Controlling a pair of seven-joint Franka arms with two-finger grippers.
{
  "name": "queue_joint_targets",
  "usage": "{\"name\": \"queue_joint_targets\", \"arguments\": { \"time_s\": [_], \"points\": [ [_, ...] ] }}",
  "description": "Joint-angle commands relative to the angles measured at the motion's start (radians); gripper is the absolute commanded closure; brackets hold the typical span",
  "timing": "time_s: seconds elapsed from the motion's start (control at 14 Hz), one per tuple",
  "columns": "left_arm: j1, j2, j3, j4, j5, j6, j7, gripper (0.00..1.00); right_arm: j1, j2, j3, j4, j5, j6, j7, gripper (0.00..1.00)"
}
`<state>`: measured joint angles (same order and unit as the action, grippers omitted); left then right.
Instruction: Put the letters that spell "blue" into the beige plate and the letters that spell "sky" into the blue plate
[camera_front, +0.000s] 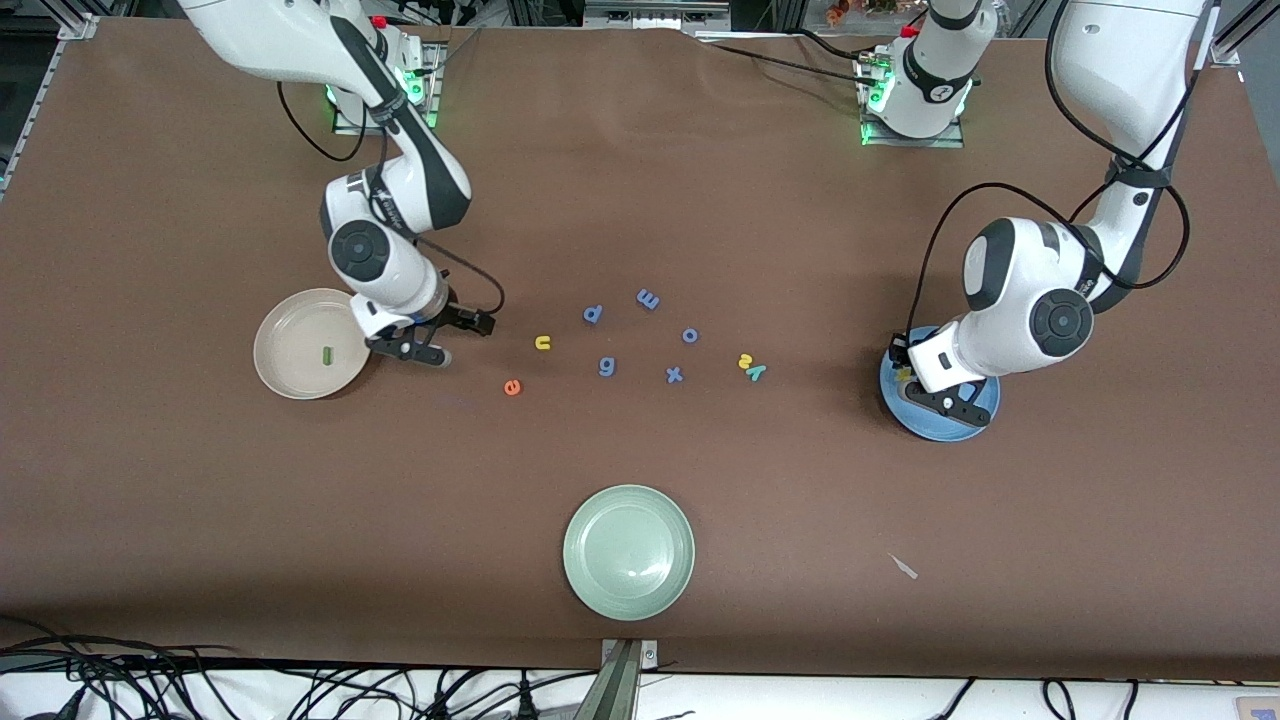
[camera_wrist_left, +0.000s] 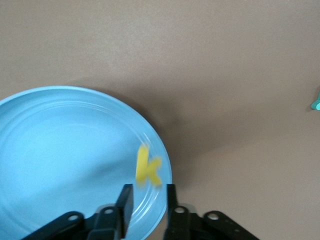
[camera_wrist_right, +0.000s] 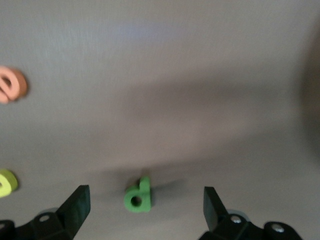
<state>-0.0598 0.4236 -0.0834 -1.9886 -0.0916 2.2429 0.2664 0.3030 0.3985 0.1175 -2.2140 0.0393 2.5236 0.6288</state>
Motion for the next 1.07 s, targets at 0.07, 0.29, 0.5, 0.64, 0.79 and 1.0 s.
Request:
{"name": "queue_joint_targets", "arguments": {
  "time_s": [0.07,0.29,0.5,0.64,0.79,1.0],
  "points": [
    [-0.003,0.006,0.001,0.005,0.015,0.027,0.022,0.41,0.008,0.005,0.005,-0.03,0.005,0.05,0.022,0.01],
    [-0.014,0.009,-0.004,0.01,0.009,0.03,0.005,0.42,0.01,0.014,0.005,-0.029,0.005,0.058,0.022,0.16],
    [-0.118,0.082,-0.009,0.074,-0.106,0.05,-0.085,0.43,0.013,0.025,0.005,-0.029,0.005,0.058,0.023,0.46],
    [-0.197,0.127,-0.009,0.09,-0.114,0.136,-0.174,0.43,0.015,0.026,0.007,-0.029,0.005,0.061,0.023,0.63],
    [-0.267,0.159,-0.009,0.119,-0.112,0.173,-0.278,0.42,0.015,0.028,0.007,-0.026,0.005,0.06,0.023,0.84],
    [-0.319,0.185,-0.009,0.145,-0.111,0.187,-0.329,0.41,0.021,0.028,0.007,-0.021,0.005,0.052,0.023,0.92]
  ]
}}
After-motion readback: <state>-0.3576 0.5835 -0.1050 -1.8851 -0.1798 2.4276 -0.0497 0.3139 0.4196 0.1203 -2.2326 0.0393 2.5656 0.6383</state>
